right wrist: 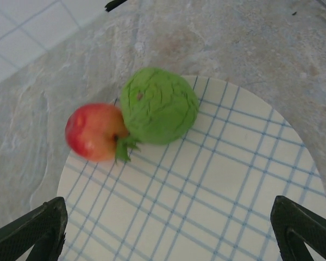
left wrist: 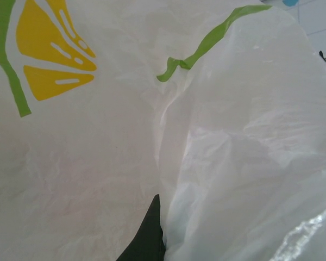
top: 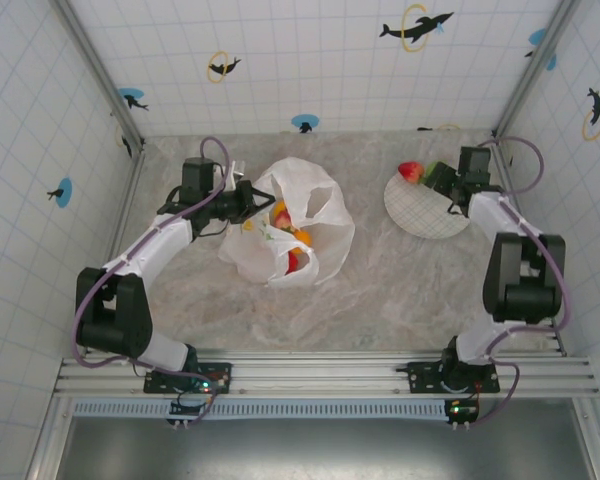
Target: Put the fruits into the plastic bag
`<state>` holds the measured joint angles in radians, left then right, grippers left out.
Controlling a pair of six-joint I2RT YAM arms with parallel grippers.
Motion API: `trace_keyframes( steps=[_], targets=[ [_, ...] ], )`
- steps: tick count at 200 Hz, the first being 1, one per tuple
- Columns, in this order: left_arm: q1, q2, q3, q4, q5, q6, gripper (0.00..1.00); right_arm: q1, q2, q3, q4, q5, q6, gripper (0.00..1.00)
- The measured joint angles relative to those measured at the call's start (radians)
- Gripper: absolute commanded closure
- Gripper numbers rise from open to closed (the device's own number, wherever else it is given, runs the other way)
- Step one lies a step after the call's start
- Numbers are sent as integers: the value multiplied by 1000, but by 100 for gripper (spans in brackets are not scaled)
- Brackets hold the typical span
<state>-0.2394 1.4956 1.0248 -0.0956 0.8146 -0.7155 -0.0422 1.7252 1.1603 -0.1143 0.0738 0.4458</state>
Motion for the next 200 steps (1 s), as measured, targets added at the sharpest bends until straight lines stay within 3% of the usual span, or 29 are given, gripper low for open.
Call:
trace_keyframes(
  steps=[94, 138, 200],
  targets=[
    [-2, 12, 0, -13, -7, 10, 100, -12, 388, 376, -17, -15, 55, 5],
    [-2, 23, 0, -22, -7, 11, 100, -12, 452, 454, -53, 13, 50, 9],
    [-3, 26, 0, -24, -7, 11, 100, -12, 487, 470, -77, -5, 42, 25]
  ],
)
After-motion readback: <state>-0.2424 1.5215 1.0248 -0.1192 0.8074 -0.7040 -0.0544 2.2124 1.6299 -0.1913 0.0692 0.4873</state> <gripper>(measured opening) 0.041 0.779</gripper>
